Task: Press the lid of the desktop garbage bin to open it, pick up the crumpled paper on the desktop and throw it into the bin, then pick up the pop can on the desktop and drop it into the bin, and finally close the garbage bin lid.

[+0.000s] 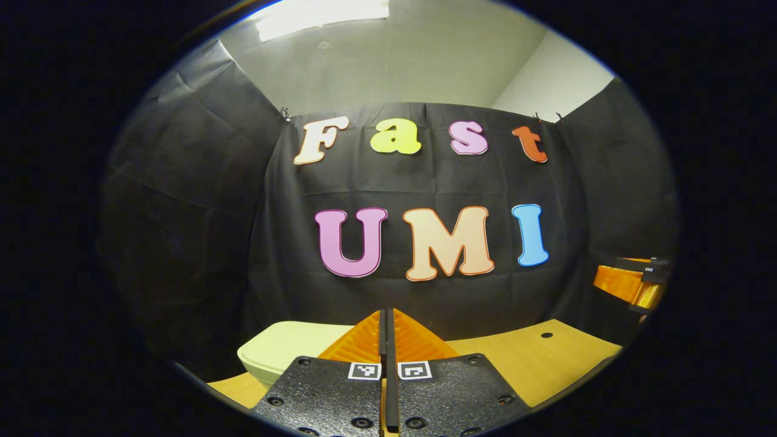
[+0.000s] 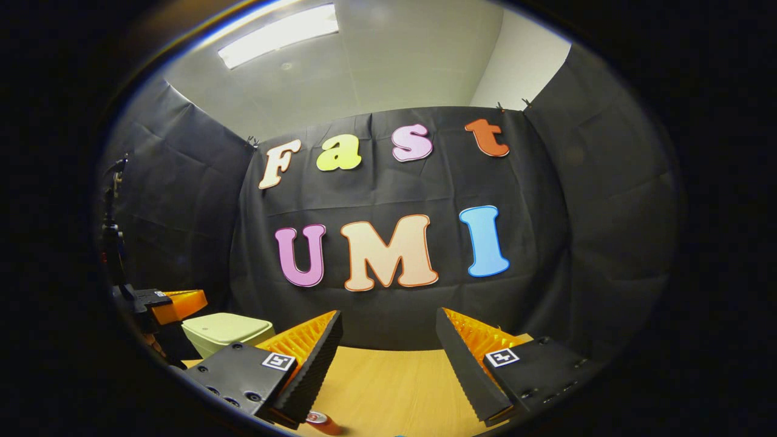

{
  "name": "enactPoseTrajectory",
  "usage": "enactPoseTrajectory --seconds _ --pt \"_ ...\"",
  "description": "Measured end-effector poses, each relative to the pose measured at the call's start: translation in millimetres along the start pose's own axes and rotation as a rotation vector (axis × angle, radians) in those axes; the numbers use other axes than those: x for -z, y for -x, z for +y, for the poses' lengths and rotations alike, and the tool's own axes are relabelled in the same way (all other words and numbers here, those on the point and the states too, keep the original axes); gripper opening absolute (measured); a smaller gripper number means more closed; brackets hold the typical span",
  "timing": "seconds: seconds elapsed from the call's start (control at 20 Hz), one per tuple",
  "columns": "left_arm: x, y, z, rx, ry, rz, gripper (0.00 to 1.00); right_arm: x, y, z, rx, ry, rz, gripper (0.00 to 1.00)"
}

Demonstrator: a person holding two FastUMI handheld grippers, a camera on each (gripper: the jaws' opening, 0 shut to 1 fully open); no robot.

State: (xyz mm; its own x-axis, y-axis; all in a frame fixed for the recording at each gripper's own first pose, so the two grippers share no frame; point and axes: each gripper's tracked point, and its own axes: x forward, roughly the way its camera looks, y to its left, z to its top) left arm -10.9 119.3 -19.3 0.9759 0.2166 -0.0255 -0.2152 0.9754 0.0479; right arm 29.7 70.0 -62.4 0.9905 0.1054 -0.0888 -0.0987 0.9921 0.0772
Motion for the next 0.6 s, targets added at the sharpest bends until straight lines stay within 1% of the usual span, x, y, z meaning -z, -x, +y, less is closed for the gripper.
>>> enactPoseTrajectory --seconds 0.2,0.3,0.35,0.45,0.5,0.55,0.6 --pt "22 -6 32 -0.039 0.014 0.059 0.00 6 -7 18 -0.008 0.000 0.007 0.95" --pt "34 -7 50 -0.064 0.009 0.082 0.00 13 -10 27 -0.011 0.006 0.023 0.99" --pt "40 -9 58 -0.074 0.012 0.096 0.00 14 -10 32 -0.013 0.007 0.027 0.95" --pt "56 -10 74 -0.097 0.023 0.134 0.00 18 -13 41 -0.015 0.010 0.033 0.95" --pt "64 -10 82 -0.107 0.029 0.152 0.00 20 -13 45 -0.015 0.012 0.039 0.97" --pt "74 -10 89 -0.117 0.034 0.172 0.00 24 -13 49 -0.015 0.013 0.045 0.95" --pt "80 -11 95 -0.124 0.038 0.187 0.00 28 -13 52 -0.014 0.013 0.053 0.95"
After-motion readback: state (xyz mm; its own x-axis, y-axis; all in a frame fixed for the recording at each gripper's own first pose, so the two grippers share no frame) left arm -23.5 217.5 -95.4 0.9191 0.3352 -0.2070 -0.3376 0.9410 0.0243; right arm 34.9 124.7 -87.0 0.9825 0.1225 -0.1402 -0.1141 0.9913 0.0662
